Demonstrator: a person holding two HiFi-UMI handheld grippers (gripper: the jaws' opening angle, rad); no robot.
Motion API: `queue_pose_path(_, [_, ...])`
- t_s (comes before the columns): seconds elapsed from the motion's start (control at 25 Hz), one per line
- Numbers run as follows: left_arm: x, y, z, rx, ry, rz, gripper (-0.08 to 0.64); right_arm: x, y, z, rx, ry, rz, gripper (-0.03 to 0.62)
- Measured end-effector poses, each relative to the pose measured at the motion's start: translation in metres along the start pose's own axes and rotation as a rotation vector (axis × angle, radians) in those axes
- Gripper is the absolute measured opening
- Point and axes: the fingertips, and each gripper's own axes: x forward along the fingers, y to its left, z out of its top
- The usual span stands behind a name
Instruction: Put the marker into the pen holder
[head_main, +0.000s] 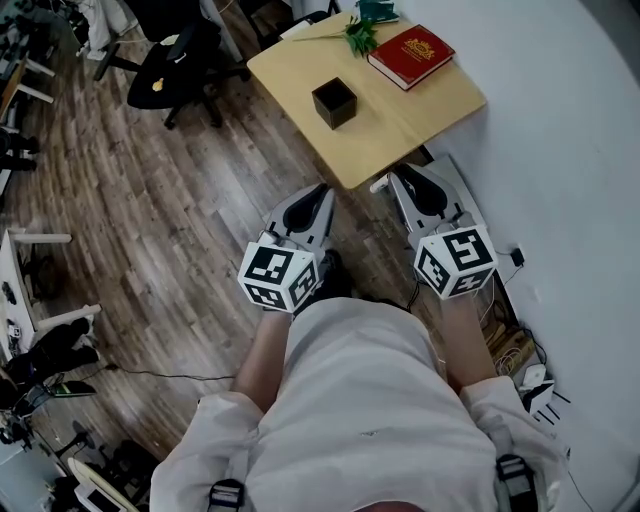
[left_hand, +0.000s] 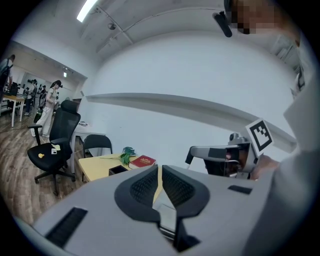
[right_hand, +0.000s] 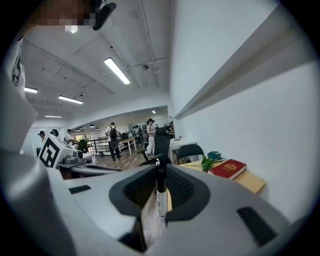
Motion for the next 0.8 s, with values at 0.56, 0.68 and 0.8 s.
queue_pose_path(0.56, [0.021,0.062,0.018,-0.002,0.011,-0.04,0.028,0.065,-0.002,0.015,0.028,-0.004,-0.043,0.064])
queue_pose_path(0.68, [0.022,0.068,0.018,0.001,0.017,-0.048,0.028,0.071,-0.003,0.017,0.036,-0.009,-0.055,0.064])
queue_pose_path(0.8, [0.021,0.07,0.017,-0.001,0.026,-0.054,0.028,0.072,-0.001,0.018,0.041,-0.01,-0.061,0.064])
